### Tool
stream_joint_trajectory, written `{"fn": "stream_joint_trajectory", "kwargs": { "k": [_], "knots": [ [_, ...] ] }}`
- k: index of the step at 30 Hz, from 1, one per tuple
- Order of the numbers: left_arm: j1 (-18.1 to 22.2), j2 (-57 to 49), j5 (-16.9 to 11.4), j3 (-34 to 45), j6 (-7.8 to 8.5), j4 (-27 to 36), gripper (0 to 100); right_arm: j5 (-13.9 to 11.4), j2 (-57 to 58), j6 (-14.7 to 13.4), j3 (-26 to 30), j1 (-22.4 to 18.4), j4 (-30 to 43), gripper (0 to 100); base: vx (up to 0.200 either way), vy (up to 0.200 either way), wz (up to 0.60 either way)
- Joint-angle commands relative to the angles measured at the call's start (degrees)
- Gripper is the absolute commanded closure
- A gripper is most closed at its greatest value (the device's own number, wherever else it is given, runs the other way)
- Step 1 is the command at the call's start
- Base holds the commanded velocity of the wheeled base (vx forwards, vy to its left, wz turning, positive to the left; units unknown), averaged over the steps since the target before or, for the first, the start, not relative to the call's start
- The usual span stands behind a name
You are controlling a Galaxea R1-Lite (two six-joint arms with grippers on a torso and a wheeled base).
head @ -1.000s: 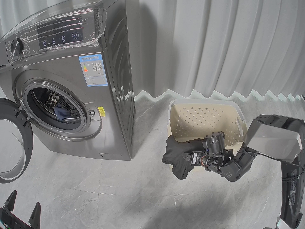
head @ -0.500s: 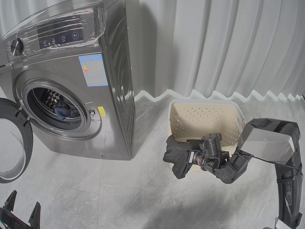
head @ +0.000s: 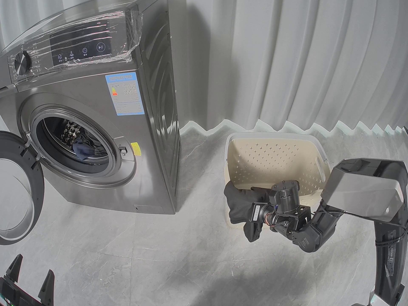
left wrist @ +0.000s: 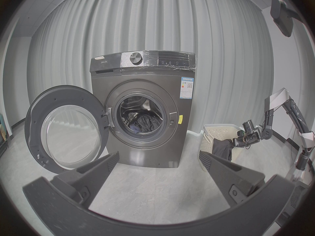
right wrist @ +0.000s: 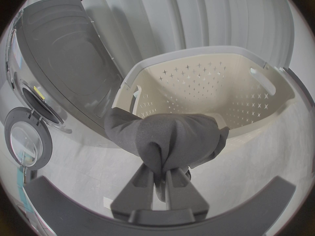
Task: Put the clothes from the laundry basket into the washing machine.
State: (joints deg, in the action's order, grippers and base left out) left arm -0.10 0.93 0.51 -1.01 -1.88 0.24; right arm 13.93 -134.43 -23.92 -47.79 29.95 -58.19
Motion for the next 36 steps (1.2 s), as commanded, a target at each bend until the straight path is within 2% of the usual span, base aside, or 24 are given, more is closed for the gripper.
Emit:
{"fn": "stream_joint_trajectory", "kwargs": {
  "k": [1,3,4,9,19,23,29,33,36],
  "knots": [
    [0.0,-0.8,0.0,0.9,0.03,-0.1,0,0.7,6.6,3.2,6.1,1.0,-4.2,100,0.0,0.0,0.0],
    [0.0,-0.8,0.0,0.9,0.03,-0.1,0,0.7,6.6,3.2,6.1,1.0,-4.2,100,0.0,0.0,0.0],
    [0.0,-0.8,0.0,1.0,0.03,0.0,0,0.7,9.7,4.1,8.1,1.1,-6.1,100,0.0,0.0,0.0],
    [0.0,-0.8,0.0,0.9,0.03,-0.1,0,0.0,16.6,5.5,11.2,1.2,-6.2,100,0.0,0.0,0.0],
    [0.0,-0.8,0.0,0.9,-0.06,0.0,0,-1.5,26.8,6.0,11.8,1.7,-6.3,100,0.0,0.0,0.0],
    [0.0,-0.8,0.0,0.9,0.03,0.0,0,-2.2,31.4,8.9,12.0,1.7,-6.2,100,0.0,0.0,0.0],
    [0.0,-0.8,0.0,0.9,0.12,0.0,0,-3.8,36.2,11.0,11.8,2.2,-6.2,100,0.0,0.0,0.0],
    [0.0,-0.8,-0.1,0.9,0.12,0.0,0,-3.8,38.4,13.2,12.1,3.0,-6.3,100,0.0,0.0,0.0],
    [0.0,-0.8,-0.2,0.9,0.12,0.0,0,-3.9,39.9,13.6,12.9,4.1,-6.4,100,0.0,0.0,0.0]
  ]
}}
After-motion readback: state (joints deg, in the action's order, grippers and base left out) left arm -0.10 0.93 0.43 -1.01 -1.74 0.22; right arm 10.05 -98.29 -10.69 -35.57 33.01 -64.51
